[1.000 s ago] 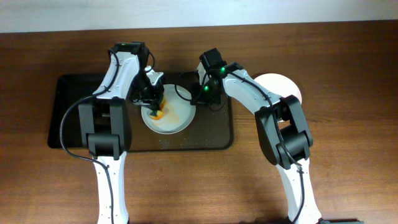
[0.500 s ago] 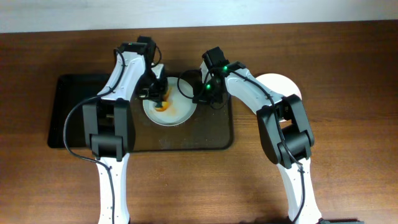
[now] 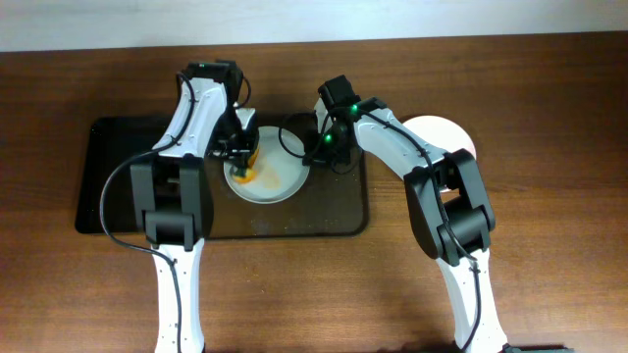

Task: Clean dirty plates on tray and stack at the side
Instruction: 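Scrub the last plate with the sponge in the left gripper, then lift the last plate with right gripper and stack it on the pile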

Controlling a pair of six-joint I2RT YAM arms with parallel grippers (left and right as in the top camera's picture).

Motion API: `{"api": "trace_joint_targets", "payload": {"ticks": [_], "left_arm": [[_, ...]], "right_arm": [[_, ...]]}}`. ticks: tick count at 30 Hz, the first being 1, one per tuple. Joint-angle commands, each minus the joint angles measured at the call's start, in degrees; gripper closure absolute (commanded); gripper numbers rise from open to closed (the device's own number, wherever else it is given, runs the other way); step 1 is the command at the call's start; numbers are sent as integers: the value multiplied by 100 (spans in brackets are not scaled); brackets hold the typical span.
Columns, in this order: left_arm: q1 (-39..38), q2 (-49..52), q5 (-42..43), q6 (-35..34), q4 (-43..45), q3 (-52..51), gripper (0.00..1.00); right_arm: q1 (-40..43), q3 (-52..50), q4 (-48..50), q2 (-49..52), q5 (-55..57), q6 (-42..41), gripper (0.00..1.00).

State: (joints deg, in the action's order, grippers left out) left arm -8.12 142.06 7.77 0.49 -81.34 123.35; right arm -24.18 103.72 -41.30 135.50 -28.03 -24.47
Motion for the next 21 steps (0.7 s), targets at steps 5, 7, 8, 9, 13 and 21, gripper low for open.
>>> {"api": "trace_joint_targets", "payload": {"ticks": [5, 7, 8, 9, 13, 21], "left_arm": [[232, -66, 492, 13, -133, 2677, 99], [332, -66, 490, 13, -238, 2868, 100], [354, -42, 487, 13, -297, 2861, 100], [376, -20, 487, 13, -361, 2861, 100], [391, 74, 487, -79, -402, 2857, 99], [378, 87, 490, -94, -621, 2857, 99]], "right_arm": [[9, -63, -382, -39, 201, 26, 96], [9, -63, -699, -348, 748, 74, 96], [9, -63, -850, -531, 1012, 184, 96], [7, -63, -1003, -737, 1346, 203, 96], [-197, -63, -1357, -1547, 2859, 221, 96], [-1764, -63, -1687, -2459, 7954, 214, 96]]}}
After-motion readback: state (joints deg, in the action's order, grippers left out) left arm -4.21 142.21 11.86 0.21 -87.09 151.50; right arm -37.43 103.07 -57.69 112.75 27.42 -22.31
